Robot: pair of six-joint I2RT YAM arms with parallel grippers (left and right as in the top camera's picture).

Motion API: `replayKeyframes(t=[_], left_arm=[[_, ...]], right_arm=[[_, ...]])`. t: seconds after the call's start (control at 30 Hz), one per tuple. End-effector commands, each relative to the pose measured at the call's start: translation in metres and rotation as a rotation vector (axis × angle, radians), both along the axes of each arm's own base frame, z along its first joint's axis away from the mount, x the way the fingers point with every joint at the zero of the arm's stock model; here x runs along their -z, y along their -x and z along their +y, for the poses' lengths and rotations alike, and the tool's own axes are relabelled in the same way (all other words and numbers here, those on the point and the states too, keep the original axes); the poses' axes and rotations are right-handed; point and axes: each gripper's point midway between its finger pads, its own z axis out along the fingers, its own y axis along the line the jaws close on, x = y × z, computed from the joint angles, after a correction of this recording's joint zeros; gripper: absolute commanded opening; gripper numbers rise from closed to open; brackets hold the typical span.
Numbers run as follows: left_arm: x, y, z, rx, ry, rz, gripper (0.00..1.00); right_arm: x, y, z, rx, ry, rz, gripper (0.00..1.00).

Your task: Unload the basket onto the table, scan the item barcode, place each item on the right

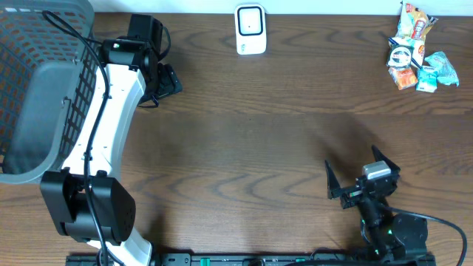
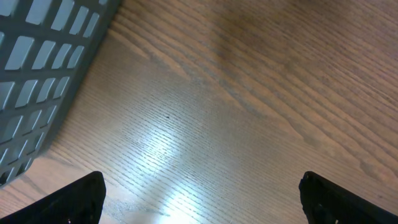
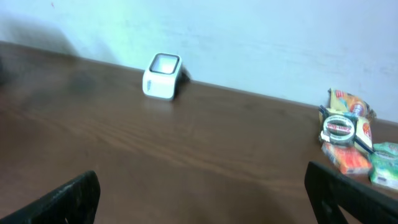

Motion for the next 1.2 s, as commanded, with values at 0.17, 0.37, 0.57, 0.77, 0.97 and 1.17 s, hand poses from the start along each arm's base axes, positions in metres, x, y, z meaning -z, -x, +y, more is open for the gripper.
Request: replayKeyframes(t=[0.17,0.37,0.57,0.77,0.97,1.17], left_arm=[[-0.003,0.000,0.003,0.010,-0.016,-0.003,0.98],[-0.003,0.000,0.003,0.010,-0.016,-0.003,0.98],[-0.003,0.000,0.003,0.010,-0.016,-0.003,0.97],[-0.003,0.000,0.003,0.010,-0.016,-0.003,0.98],[-0.003,0.000,0.003,0.010,-0.016,-0.003,0.98],[-0.003,0.000,0.003,0.010,-0.016,-0.003,0.98]], right_arm=[[0.004,-0.009,-0.002,0.009,-0.014,-0.093,0.99],[0.005,-0.014,-0.003,0.013,-0.030,-0.158,0.99],[0.013,-0.017,-0.003,0.017,-0.033,-0.163,0.99],[0.016,-0.018,-0.008,0.045,-0.031,-0.151,0.99],[0.034,-0.020,-0.015,0.086,-0.021,-0.079,0.99],[0.047,-0.020,-0.020,0.107,-0.025,-0.023,0.99]])
